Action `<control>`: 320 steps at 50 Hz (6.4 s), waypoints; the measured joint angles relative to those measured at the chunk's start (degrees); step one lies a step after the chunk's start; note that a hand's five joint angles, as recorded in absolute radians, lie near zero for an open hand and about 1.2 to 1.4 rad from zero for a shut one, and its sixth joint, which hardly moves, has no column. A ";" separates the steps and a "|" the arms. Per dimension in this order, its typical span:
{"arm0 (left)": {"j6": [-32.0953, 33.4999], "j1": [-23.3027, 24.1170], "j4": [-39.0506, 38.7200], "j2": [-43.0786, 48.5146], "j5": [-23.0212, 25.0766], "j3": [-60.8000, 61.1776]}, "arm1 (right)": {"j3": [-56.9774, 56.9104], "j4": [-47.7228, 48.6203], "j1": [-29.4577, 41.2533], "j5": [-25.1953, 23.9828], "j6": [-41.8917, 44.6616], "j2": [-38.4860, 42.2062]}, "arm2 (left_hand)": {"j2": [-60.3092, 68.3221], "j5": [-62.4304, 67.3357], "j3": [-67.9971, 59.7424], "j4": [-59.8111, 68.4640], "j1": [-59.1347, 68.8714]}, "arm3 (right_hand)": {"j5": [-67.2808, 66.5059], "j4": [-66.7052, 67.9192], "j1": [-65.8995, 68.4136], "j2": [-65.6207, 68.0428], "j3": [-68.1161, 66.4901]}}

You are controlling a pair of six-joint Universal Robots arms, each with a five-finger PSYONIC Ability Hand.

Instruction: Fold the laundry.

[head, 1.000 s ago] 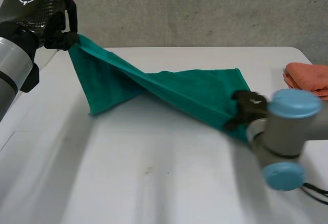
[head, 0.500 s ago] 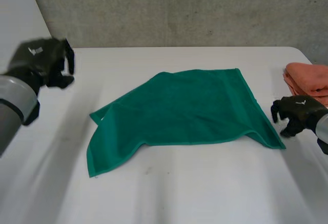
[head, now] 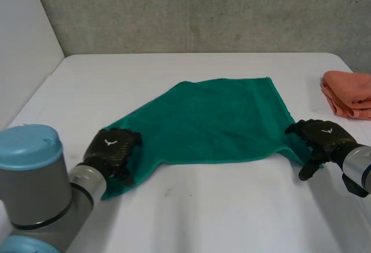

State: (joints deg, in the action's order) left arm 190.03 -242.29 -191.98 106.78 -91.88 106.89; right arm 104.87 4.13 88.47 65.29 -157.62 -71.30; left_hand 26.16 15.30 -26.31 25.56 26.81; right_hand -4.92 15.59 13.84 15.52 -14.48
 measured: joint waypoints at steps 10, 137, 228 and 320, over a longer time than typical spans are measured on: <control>-1.29 5.15 -4.06 9.45 -0.43 -8.78 | 1.72 2.63 0.35 0.40 0.09 -0.04 | -3.63 -3.46 3.74 -3.56 -3.34 | 0.00 0.00 0.00 0.00 0.00; 19.46 1.27 22.59 -3.14 0.18 -12.45 | -26.40 -44.62 10.16 9.34 34.42 -8.11 | 42.37 40.71 -41.99 43.15 37.69 | -51.93 52.41 42.86 51.40 -53.06; 6.40 -14.65 -3.41 -1.17 6.50 0.00 | -9.04 3.14 7.57 12.85 18.53 3.82 | -3.60 -2.47 3.69 -3.01 -4.19 | -52.08 52.62 42.91 51.40 -53.07; 38.19 -8.44 -21.93 35.32 1.13 -39.91 | -66.27 -10.73 18.33 34.10 29.05 38.91 | -13.09 -11.97 12.74 -12.50 -15.51 | 1.24 -2.03 -2.27 -2.98 2.28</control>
State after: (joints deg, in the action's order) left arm 228.22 -250.73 -213.91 142.10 -90.75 66.98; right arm 38.61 -6.60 106.80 99.39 -128.57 -32.39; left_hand 13.07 3.33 -13.57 13.06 11.29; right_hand -3.68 13.55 11.57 12.54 -12.21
